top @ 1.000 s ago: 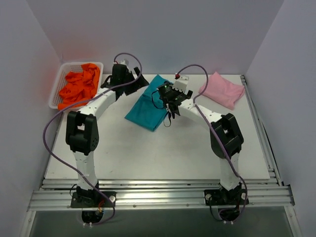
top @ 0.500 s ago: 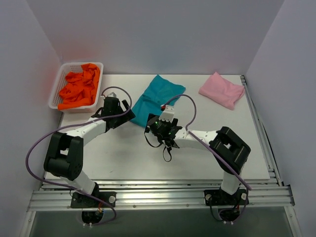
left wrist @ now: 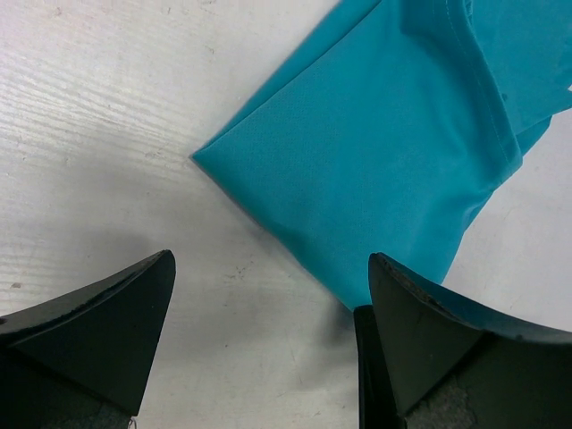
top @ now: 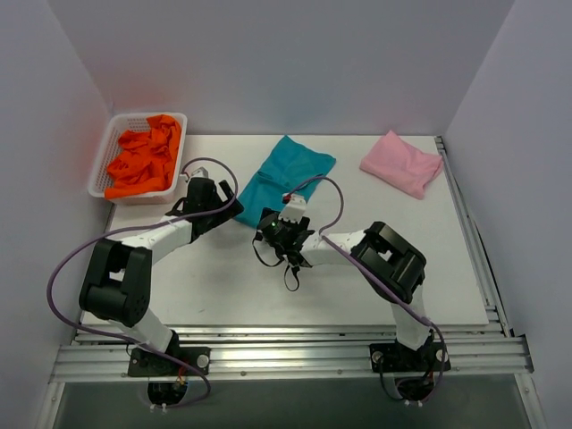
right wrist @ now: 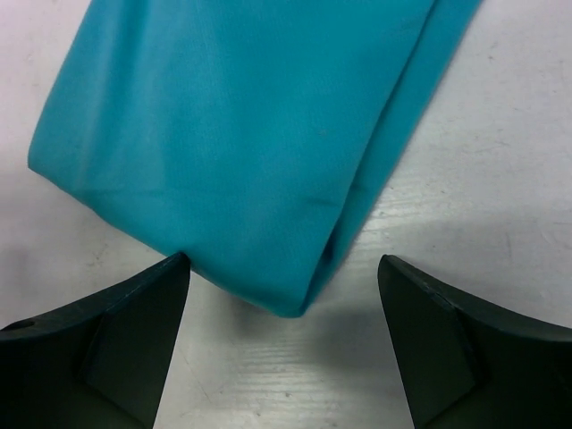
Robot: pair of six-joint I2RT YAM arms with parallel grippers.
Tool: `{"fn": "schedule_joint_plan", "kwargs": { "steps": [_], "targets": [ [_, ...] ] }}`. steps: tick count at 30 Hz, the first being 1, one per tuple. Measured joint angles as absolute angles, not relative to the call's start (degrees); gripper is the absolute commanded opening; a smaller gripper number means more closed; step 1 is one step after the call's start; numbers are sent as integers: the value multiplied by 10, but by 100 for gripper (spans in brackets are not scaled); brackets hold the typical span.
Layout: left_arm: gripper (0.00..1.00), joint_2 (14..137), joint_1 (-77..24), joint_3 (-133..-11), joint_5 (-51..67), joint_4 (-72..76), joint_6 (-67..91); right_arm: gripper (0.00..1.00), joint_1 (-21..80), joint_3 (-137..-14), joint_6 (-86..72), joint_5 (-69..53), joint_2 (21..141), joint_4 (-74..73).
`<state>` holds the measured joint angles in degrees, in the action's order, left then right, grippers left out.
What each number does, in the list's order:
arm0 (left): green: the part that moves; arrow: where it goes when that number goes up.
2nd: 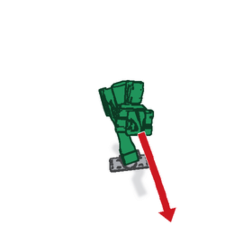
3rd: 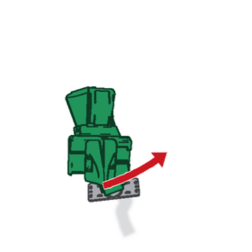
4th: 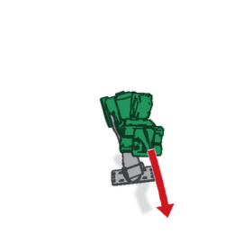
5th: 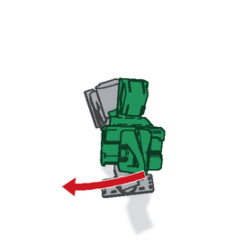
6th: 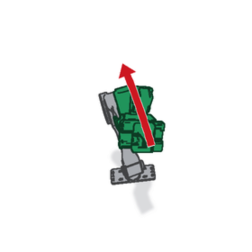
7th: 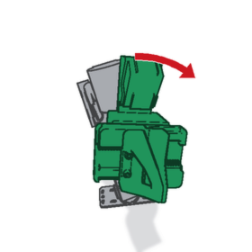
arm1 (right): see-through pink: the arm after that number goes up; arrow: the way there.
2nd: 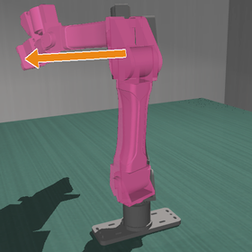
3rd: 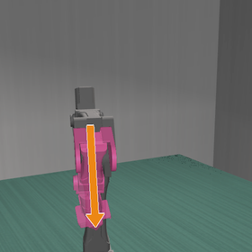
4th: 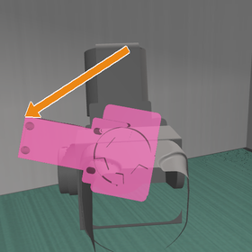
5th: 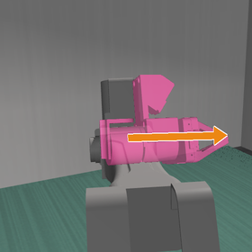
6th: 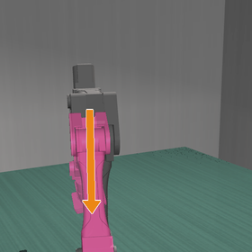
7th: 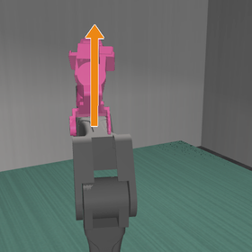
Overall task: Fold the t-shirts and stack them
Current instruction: Grab one side of the 2/3 rectangular tshirt with both arms
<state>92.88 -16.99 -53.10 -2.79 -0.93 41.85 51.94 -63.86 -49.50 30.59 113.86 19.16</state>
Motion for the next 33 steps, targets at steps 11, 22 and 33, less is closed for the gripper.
{"fn": "schedule_joint_plan", "kwargs": {
  "steps": [11, 22, 33],
  "targets": [
    [99, 941, -168, -531, -30, 7, 418, 22, 518, -650, -501, 304, 1161, 219],
    [100, 888, -175, -449, -72, 2, 465, 0, 518, -554, -525, 327, 1081, 174],
    [100, 708, -331, -314, -143, 3, 567, 100, 524, -437, -569, 404, 879, 7]
  ]
}}
